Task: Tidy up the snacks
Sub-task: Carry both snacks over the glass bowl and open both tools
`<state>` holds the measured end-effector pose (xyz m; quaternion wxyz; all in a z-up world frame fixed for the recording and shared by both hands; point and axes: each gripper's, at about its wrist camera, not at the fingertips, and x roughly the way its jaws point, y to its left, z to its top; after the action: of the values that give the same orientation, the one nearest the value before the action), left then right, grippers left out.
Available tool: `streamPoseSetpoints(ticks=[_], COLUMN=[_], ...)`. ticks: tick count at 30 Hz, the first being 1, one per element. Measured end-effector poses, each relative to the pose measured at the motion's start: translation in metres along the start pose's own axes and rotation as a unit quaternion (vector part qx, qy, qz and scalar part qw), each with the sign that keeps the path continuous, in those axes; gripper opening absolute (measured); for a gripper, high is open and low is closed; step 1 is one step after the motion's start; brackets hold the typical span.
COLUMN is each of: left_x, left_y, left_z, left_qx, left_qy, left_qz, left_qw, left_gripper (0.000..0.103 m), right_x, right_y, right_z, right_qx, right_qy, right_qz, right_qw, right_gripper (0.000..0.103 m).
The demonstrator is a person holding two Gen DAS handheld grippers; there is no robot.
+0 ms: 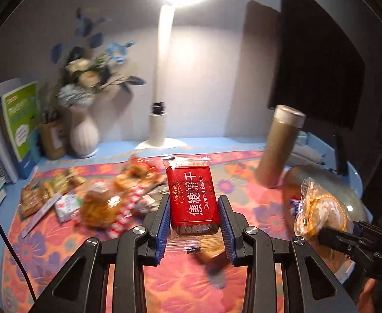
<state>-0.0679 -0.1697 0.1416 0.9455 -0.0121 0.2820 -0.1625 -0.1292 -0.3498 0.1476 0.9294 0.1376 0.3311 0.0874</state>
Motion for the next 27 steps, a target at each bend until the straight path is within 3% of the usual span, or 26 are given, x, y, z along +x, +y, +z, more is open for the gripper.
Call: streamPoseSetpoints(ticks=[6,14,21,22,24,27], left_x=[0.027,0.068,0.09,0.092,0.094,0.089], left_y=[-0.086,-0.176,-0.196,-0.196,-0.195,-0.185], left_z=[0.014,0.012,0.007,0.007,0.007,0.009], left_qx=[0.053,0.116,0.128,0.127,0.124,0.116], left_qy=[0.014,0.044,0.064,0.067,0.071,0.055], left_qz=[-0.051,-0.093,-0.103,-0.104,-0.099,-0.093], left_qw=[0.9972,0.9879,0.9843,0.9841,0.9848,0.9873], left_gripper=[0.034,0.034,0.034,0.035,0.059,0.067], right_x=[-0.024,-0.021,-0.013,-0.013,-0.015,-0.024], right_y=[-0.077,-0.149,-0.17,-0.172,-0.175,-0.177], right_z=[0.014,0.015,0.014,0.014,0.015,0.015], right_qx=[0.058,0.129,0.151,0.155,0.168,0.178], right_qy=[-0.033,-0.031,-0.021,-0.023,-0.026,-0.037], right_qz=[-0.097,-0.126,-0.119,-0.114,-0.097,-0.088], right_qw=[0.993,0.983,0.981,0.981,0.981,0.979], right_gripper=[0.058,0.058,0.06,0.061,0.072,0.074])
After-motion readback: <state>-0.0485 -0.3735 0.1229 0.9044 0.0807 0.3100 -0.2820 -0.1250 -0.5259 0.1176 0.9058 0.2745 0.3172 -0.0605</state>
